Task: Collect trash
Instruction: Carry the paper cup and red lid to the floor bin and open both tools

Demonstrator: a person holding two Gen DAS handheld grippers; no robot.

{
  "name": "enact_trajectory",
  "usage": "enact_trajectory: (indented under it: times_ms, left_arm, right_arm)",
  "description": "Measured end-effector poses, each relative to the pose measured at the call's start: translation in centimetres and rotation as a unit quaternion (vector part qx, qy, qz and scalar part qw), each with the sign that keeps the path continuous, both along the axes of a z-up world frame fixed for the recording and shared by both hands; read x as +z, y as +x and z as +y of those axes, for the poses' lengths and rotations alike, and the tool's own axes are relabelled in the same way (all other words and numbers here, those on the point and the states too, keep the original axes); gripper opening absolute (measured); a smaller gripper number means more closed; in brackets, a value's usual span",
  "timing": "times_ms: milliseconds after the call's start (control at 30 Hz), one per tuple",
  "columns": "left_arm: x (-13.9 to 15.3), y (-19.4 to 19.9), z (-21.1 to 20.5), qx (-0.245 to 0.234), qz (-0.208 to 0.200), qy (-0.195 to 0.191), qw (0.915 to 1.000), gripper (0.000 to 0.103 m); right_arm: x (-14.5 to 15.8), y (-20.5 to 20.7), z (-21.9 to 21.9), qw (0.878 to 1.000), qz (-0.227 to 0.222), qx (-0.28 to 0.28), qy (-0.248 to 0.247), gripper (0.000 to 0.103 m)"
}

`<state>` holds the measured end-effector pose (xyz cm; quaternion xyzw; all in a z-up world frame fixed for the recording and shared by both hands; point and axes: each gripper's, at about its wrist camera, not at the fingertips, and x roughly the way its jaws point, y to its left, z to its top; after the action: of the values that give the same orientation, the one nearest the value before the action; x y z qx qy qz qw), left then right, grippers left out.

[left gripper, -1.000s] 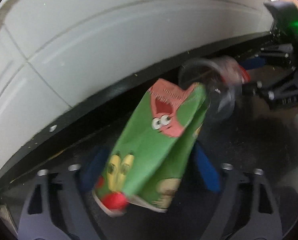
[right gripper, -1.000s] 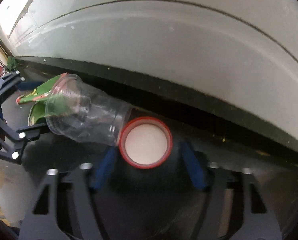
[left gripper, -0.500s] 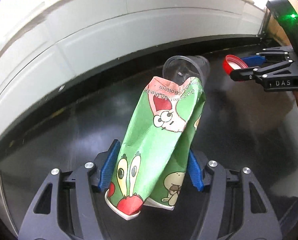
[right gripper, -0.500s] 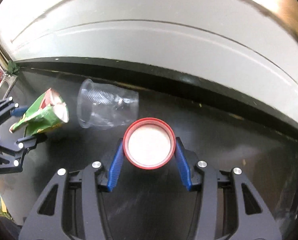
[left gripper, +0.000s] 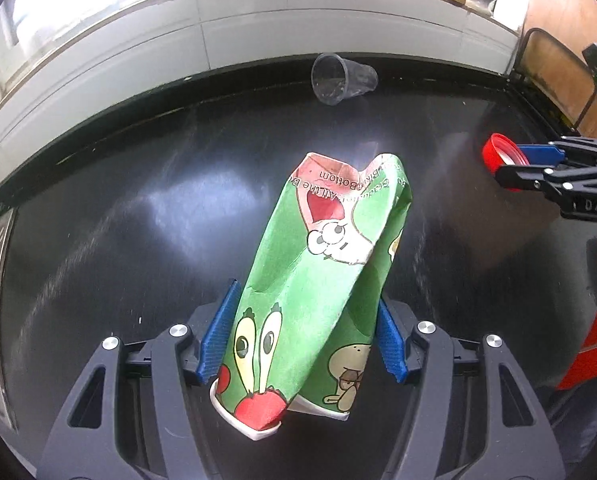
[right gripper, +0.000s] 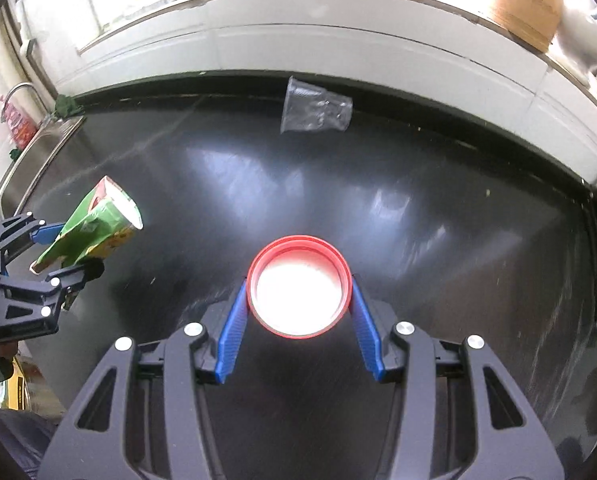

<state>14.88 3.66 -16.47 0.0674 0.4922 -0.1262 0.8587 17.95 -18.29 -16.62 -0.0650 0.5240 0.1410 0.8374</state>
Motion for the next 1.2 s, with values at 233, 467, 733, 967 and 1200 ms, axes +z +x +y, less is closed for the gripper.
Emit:
enact_trajectory:
  times_ms: [233, 467, 733, 967, 1200]
  left_arm:
    - [1.0, -1.7, 1.8, 0.012, -0.009, 0.000, 0.9999, 0.062]
    - [2.7, -4.0, 6.2, 0.073, -0.034, 0.002, 0.9967, 0.062]
    - [5.4, -11.8, 16.9, 0.227, -0.068, 0.033, 0.9711, 0.062]
    - [5.2, -22.4, 26.9, 0.382, -0.051, 0.047, 0.9215, 0.062]
    - [1.8, -32.3, 31.6, 0.481, -0.004, 0.044, 0.8756, 0.062]
  right_arm:
    - [1.8, -3.0, 2.2, 1.000, -0.010, 0.001, 0.003, 0.049]
    - [4.2, -4.0, 7.2, 0.999, -0.023, 0.042, 0.017, 0.049]
    - [5.3, -5.3, 21.5, 0.982, -0.024, 0.180, 0.053, 0.049]
    - [4.8, -11.4, 36.1, 0.941, 0.019, 0.325, 0.094, 0.049]
    - [1.3, -20.4, 47.0, 0.889, 0.084, 0.442, 0.088, 0.050]
